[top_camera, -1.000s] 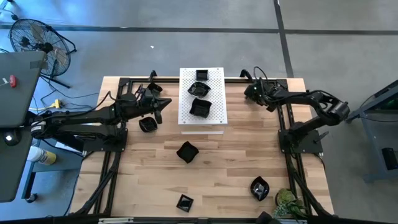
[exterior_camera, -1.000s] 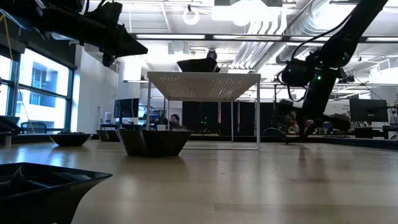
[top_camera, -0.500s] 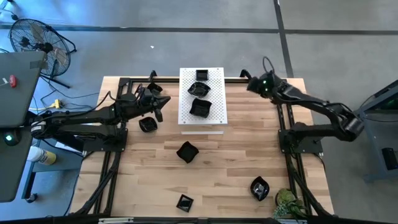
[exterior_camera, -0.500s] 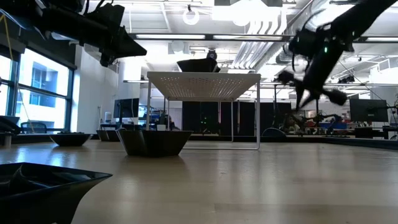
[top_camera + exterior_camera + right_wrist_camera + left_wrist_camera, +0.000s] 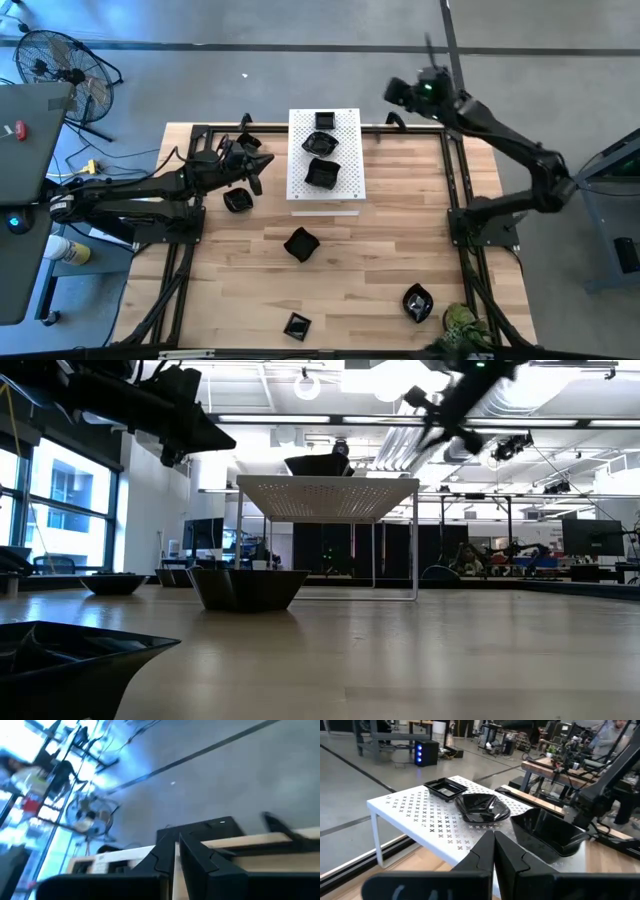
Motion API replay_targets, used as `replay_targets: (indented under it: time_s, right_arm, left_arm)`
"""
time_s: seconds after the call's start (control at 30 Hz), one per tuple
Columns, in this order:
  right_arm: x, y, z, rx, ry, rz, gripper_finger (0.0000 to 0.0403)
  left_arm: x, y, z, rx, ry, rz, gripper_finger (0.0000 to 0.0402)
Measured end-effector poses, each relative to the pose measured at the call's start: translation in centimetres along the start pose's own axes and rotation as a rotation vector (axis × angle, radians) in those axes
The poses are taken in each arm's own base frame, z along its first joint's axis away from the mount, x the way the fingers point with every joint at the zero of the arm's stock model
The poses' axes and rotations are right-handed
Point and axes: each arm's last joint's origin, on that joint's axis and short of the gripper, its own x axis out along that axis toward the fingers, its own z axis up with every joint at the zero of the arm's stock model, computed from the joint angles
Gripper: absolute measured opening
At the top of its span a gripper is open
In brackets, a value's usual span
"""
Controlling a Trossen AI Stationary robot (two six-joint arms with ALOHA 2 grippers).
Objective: Pick & Place Mini shaped plates
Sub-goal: Stack the square plate on top of the square plate on the shelf
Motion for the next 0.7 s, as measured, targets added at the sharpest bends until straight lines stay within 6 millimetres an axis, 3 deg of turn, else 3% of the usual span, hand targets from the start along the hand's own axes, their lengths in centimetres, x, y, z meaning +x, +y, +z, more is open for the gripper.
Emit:
replay_targets:
  time_s: [0.17, 0.27, 0.4, 0.53, 0.7]
  right_arm:
    - [3.4, 3.7, -0.8, -0.104, 0.073, 0.033, 0.0023]
    - [4.3, 4.9, -1.0, -0.159, 0.104, 0.039, 0.0023]
    - [3.6, 5.3, -0.6, -0.238, 0.103, 0.032, 0.0013]
    - [1.6, 4.6, -0.6, -0.329, 0.130, -0.042, 0.0003]
    - [-0.7, 2.4, -2.5, -0.360, 0.172, -0.059, 0.0002]
  left_arm:
    - [0.0, 0.0, 0.0, 0.001, 0.001, 0.007, 0.0000]
    - [0.0, 0.0, 0.0, 0.001, 0.001, 0.007, 0.0000]
    - [0.0, 0.0, 0.0, 0.001, 0.002, 0.007, 0.0000]
    - [0.0, 0.0, 0.0, 0.001, 0.002, 0.007, 0.0000]
    - [0.0, 0.0, -0.1, 0.001, 0.004, 0.008, 0.0000]
